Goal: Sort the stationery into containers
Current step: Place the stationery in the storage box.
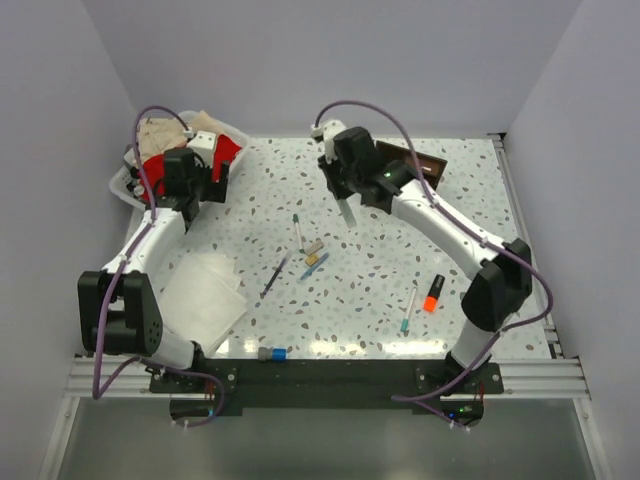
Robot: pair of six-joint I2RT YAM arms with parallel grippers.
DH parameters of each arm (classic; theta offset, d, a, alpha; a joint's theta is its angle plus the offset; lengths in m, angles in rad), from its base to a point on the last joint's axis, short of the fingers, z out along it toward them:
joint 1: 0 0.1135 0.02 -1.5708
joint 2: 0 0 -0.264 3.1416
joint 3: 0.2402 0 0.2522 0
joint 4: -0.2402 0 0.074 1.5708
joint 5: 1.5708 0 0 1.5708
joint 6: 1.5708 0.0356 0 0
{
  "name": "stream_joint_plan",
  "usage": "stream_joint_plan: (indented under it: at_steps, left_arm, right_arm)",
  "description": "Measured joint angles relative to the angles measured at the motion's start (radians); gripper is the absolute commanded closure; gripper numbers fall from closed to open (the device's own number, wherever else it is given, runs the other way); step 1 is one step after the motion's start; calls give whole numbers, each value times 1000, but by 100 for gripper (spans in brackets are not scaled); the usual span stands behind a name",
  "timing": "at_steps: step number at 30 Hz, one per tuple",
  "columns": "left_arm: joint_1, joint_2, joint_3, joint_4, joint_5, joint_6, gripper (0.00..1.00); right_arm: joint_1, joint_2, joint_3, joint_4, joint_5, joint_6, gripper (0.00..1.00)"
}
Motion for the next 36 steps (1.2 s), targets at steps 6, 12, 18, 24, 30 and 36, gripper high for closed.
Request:
stream_joint_plan:
  at_steps: [6, 12, 18, 24, 30, 36]
  left_arm:
    - [-85, 27, 1, 22, 17, 6, 0]
    - [-175, 59, 3, 40, 16, -10, 0]
    - [-182, 95, 23, 40, -3, -21, 0]
    - [-183, 113, 37, 40, -27, -19, 0]
    - [-188, 140, 65, 40, -39, -12, 0]
    - [-190, 166, 87, 41, -48, -8, 0]
  right_arm:
    - [-106, -43, 43, 330, 131, -52, 100]
    - [-223, 94, 90, 498, 238, -64, 100]
    - [-280, 220, 132, 540, 271, -75, 100]
    - [-322, 286, 177, 570, 276, -76, 100]
    - [-346, 323, 204, 567, 274, -74, 78]
    - [-344, 323, 202, 548, 274, -65, 37]
